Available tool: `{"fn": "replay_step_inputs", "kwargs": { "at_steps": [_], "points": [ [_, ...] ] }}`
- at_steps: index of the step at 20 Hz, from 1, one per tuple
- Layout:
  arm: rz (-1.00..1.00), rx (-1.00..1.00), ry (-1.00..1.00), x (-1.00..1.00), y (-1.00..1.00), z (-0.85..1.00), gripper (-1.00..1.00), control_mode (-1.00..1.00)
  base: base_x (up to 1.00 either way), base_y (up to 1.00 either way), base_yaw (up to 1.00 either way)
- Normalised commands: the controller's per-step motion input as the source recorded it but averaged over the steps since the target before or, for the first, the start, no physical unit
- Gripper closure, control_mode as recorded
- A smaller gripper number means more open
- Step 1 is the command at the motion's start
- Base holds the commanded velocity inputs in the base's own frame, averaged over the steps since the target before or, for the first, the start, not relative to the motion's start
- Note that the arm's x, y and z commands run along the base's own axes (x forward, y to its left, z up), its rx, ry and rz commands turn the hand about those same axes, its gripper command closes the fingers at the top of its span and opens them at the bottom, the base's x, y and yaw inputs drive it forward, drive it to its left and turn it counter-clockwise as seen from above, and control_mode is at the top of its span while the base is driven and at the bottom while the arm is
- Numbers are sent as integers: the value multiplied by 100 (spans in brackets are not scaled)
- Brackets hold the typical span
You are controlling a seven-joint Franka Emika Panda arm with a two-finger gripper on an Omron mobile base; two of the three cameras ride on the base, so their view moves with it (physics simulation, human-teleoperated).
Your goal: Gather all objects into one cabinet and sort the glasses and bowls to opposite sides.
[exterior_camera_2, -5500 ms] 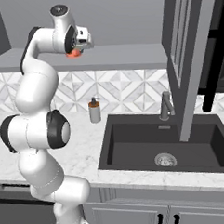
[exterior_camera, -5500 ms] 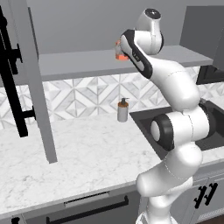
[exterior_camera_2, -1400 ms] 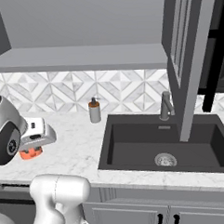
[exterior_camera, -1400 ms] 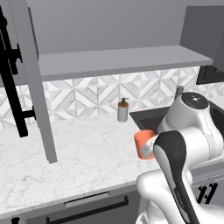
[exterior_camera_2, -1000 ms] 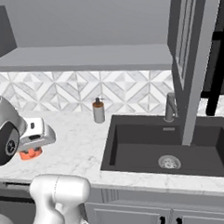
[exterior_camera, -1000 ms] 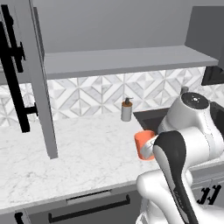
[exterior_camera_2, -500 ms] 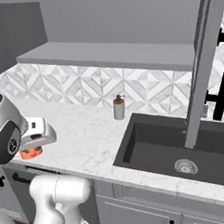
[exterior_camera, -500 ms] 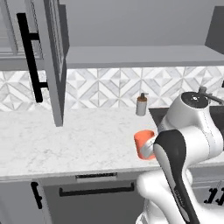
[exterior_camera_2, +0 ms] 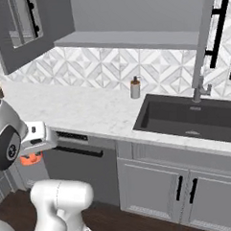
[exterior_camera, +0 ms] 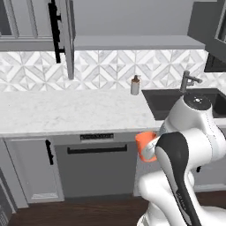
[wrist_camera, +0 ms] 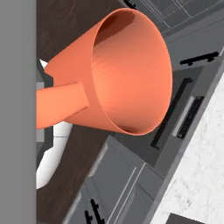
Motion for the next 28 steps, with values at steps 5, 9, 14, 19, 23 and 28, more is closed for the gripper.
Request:
{"fn": "replay_step_inputs", "kwargs": {
  "at_steps": [5,9,14,19,23,28],
  "points": [
    [0,0,0,0,0,0,100,100,-100,0,2],
    [0,0,0,0,0,0,100,100,-100,0,2],
    [0,0,0,0,0,0,100,100,-52,3,4],
    [0,0,0,0,0,0,100,100,0,-17,58],
    [0,0,0,0,0,0,100,100,-2,-20,55],
    [0,0,0,0,0,0,100,100,-57,39,16]
  ]
}}
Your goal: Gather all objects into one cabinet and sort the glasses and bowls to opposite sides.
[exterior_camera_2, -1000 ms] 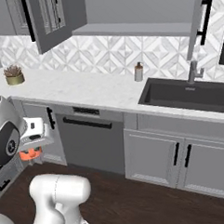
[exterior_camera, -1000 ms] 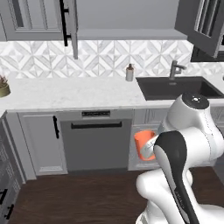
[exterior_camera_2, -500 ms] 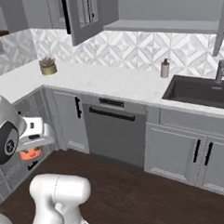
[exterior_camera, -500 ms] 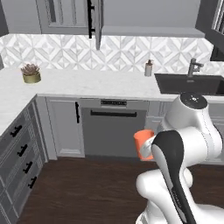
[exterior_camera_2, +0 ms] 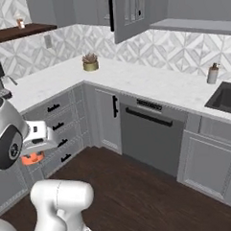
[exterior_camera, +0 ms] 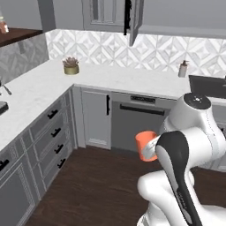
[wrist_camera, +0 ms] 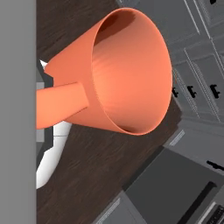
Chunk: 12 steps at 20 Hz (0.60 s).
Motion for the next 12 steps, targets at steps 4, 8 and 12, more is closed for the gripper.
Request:
{"fn": "replay_step_inputs", "kwargs": {
  "at_steps": [4,8,12],
  "points": [
    [0,0,0,0,0,0,100,100,-100,11,11],
    [0,0,0,0,0,0,100,100,-100,2,10],
    [0,0,0,0,0,0,100,100,-100,8,9]
  ]
}}
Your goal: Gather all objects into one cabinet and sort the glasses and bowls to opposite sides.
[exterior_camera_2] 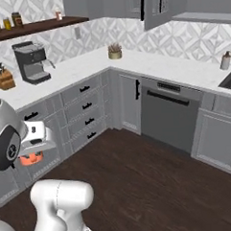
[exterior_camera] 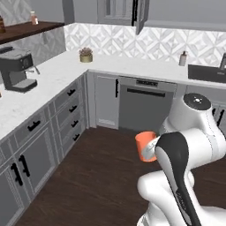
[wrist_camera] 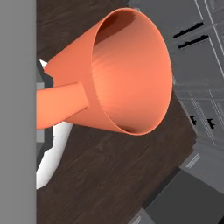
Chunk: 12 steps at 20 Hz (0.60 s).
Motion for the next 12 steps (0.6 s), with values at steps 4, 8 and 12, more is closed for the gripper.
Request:
{"fn": "replay_step_inputs", "kwargs": {
  "at_steps": [4,8,12],
  "points": [
    [0,0,0,0,0,0,100,100,-92,7,9],
    [0,0,0,0,0,0,100,100,-42,16,9],
    [0,0,0,0,0,0,100,100,-3,-43,46]
  ]
}}
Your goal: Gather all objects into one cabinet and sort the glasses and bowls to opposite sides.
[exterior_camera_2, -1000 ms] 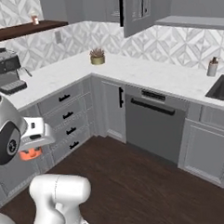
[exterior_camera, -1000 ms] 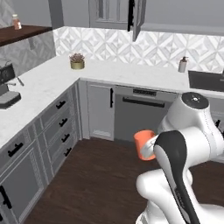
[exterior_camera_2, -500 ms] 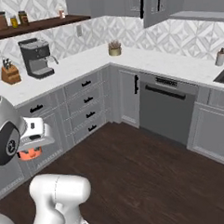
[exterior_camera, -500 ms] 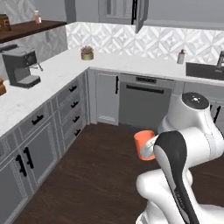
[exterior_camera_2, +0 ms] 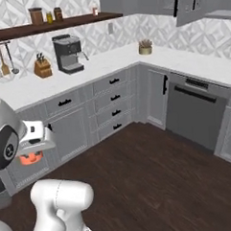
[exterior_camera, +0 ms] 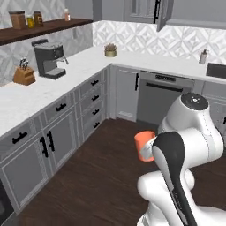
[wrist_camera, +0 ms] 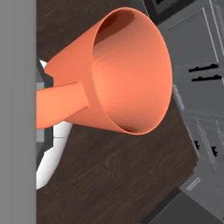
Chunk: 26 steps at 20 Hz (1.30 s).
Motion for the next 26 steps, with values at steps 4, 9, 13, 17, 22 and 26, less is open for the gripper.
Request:
{"fn": "replay_step_inputs", "kwargs": {
  "at_steps": [4,9,13,17,22,26],
  "points": [
    [0,0,0,0,0,0,100,100,0,-44,61],
    [0,0,0,0,0,0,100,100,-1,13,21],
    [0,0,0,0,0,0,100,100,-36,87,19],
    [0,0,0,0,0,0,100,100,-23,100,11],
    [0,0,0,0,0,0,100,100,0,100,8],
    [0,0,0,0,0,0,100,100,0,100,5]
  ]
}}
